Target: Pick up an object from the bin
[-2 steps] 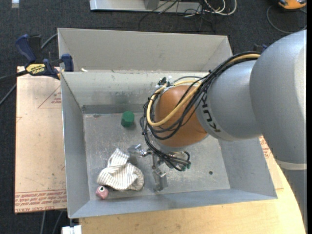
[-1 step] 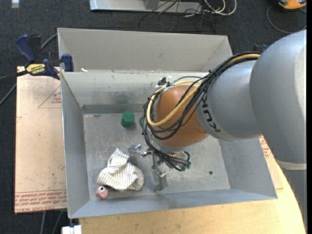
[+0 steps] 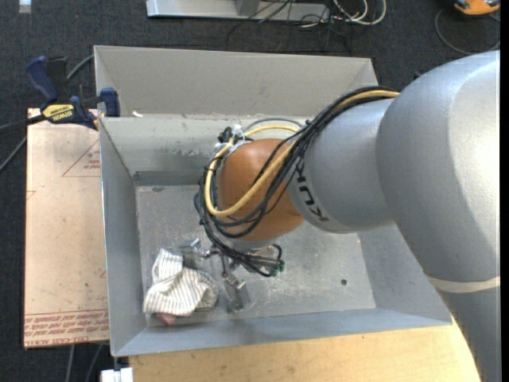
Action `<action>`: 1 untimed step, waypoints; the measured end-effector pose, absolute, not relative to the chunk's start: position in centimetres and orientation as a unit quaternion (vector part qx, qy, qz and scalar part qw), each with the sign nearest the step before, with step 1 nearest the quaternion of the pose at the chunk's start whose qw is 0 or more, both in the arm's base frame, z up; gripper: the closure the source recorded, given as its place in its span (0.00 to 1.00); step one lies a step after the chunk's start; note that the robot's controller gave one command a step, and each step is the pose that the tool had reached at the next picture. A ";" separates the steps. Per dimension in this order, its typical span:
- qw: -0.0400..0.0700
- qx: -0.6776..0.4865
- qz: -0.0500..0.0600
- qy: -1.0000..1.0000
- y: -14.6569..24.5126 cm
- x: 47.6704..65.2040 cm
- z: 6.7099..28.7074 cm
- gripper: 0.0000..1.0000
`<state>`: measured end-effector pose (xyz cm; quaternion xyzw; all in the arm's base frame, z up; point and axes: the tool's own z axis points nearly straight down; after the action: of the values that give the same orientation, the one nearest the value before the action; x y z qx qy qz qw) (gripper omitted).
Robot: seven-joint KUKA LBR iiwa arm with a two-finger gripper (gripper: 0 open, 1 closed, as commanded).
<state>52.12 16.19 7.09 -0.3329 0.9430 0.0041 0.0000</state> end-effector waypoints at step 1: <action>0.001 -0.411 0.005 0.912 19.2 52.0 7.2 0.00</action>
Offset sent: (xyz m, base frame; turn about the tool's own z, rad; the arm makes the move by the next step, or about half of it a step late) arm 0.0070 0.0722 -0.0009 -0.2768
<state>51.95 19.18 7.21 -0.4112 0.9115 0.0047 0.0009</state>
